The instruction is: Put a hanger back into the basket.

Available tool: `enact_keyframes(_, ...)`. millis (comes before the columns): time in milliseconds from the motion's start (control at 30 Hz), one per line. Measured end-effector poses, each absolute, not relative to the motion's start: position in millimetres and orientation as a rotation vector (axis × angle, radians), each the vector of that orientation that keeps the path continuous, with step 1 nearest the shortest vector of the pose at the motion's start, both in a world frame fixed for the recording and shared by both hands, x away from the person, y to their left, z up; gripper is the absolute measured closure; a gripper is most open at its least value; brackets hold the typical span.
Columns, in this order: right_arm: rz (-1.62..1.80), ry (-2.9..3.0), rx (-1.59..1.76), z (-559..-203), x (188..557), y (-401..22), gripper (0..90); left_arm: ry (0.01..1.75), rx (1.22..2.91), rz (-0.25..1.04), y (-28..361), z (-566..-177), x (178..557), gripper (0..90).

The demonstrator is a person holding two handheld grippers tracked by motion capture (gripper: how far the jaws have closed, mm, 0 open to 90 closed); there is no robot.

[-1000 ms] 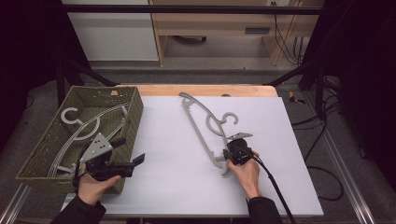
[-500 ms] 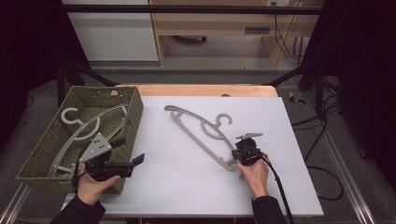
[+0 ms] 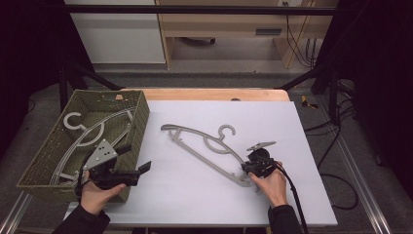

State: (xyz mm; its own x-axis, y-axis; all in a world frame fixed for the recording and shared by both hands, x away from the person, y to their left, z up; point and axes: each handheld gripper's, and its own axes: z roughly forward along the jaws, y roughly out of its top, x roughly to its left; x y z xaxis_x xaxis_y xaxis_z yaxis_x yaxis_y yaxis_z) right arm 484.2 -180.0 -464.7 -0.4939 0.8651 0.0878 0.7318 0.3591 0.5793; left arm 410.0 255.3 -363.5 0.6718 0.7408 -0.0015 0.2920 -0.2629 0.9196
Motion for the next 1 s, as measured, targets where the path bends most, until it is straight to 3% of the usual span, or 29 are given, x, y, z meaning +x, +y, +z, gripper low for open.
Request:
enact_keyframes(300,0.752,2.408,1.364,-463,491,-175,71.9,0.813,1.851,0.534,254,-364,411,10.7)
enact_keyframes(533,0.746,2.428,1.368,-462,495,-171,74.5,0.808,1.863,0.532,253,-365,411,10.7)
enact_keyframes(667,0.699,2.436,1.376,-461,497,-167,81.4,0.810,1.867,0.530,253,-365,412,10.7)
enact_keyframes(1000,0.678,2.427,1.432,-459,499,-165,82.6,0.808,1.879,0.528,252,-366,412,10.7)
